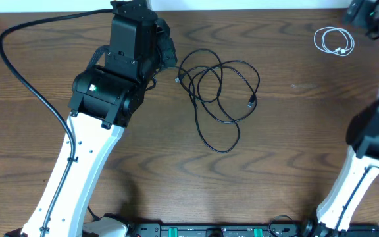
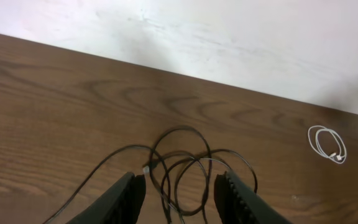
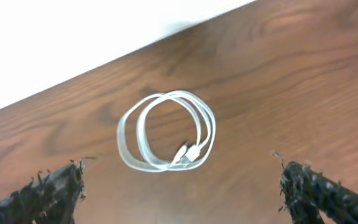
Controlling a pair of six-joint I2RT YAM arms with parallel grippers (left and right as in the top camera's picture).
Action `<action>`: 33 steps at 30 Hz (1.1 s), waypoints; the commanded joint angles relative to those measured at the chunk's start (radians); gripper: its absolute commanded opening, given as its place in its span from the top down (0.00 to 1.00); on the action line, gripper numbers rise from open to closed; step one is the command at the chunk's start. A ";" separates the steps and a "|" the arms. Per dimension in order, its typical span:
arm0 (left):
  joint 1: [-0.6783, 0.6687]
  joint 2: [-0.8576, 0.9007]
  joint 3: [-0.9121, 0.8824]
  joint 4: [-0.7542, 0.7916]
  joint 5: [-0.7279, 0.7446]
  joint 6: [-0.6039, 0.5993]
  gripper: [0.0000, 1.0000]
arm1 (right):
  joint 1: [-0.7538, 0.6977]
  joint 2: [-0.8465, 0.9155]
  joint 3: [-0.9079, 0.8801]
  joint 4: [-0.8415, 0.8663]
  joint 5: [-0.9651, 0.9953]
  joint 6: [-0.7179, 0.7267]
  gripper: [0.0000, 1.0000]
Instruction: Untangle cables
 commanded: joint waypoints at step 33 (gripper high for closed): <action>0.011 0.351 -0.010 -0.238 0.249 0.169 0.65 | 0.322 -0.091 -0.009 -0.402 -0.314 -0.220 0.01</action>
